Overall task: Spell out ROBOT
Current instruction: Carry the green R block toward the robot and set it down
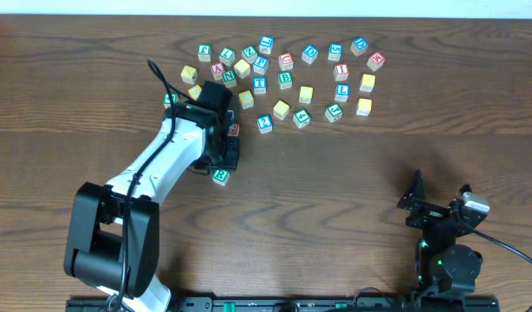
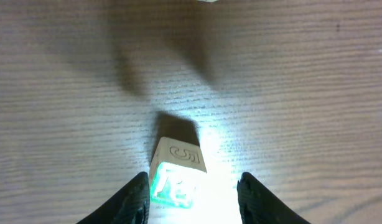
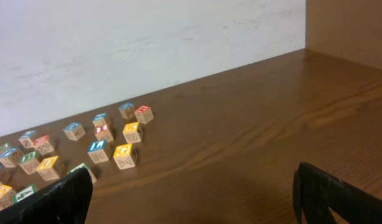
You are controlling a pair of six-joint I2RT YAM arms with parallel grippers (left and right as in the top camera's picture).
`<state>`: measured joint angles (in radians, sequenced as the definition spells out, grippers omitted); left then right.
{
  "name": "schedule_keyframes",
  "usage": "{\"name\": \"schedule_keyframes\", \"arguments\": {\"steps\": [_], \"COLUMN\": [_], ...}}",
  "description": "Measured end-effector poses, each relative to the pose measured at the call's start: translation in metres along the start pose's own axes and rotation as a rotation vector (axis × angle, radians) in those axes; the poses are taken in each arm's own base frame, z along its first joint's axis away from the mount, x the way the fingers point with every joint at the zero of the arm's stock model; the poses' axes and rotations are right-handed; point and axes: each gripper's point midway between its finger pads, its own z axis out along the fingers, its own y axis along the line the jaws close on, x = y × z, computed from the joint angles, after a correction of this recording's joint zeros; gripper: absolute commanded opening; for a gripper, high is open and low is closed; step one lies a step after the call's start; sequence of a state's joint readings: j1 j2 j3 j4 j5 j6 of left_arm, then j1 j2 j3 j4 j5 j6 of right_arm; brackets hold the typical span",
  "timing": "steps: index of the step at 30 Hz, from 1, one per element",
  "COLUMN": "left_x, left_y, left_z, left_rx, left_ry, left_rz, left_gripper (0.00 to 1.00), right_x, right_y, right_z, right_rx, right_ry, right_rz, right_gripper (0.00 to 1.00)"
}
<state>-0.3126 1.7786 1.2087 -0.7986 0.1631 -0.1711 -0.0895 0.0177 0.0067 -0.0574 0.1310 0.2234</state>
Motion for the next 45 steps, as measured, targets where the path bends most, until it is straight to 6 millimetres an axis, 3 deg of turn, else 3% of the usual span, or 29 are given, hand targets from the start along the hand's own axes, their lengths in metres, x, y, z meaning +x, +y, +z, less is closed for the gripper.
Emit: {"name": "schedule_keyframes", "arguments": {"steps": [6,11,21,26,29,32,38,41,45], "left_x": [0.011,0.008,0.007,0.021,0.025,0.016,0.013,0.013,0.014], "left_y": [0.003,0.004,0.006,0.011,0.012,0.010,0.009,0.009,0.009], "left_z": [0.006,0.020,0.022,0.031,0.035,0.035,0.035,0.035,0.035], "left_rx": [-0.006,0.001,-0.010,-0.016,-0.017,-0.011,-0.008,-0.007,-0.008], "left_ry": [0.032,-0.004,-0.013,0.023,0.031,-0.006,-0.020,-0.020,-0.016], "left_rz": [0.081,0.125,0.155,0.150,0.144,0.109,0.011,-0.028,-0.036], "left_gripper": [0.46,0.47,0.47,0.46,0.41,0.35,0.34,0.35,0.47], "right_x": [0.000,0.000,0.000,0.000,0.000,0.000,0.000,0.000,0.000], "right_y": [0.000,0.000,0.000,0.000,0.000,0.000,0.000,0.000,0.000], "right_z": [0.000,0.000,0.000,0.000,0.000,0.000,0.000,0.000,0.000], "right_rx": [0.000,0.000,0.000,0.000,0.000,0.000,0.000,0.000,0.000], "right_ry": [0.000,0.000,0.000,0.000,0.000,0.000,0.000,0.000,0.000], "right_rz": [0.000,0.000,0.000,0.000,0.000,0.000,0.000,0.000,0.000], "right_gripper": [0.99,0.99,0.99,0.99,0.99,0.99,0.99,0.99,0.99]}}
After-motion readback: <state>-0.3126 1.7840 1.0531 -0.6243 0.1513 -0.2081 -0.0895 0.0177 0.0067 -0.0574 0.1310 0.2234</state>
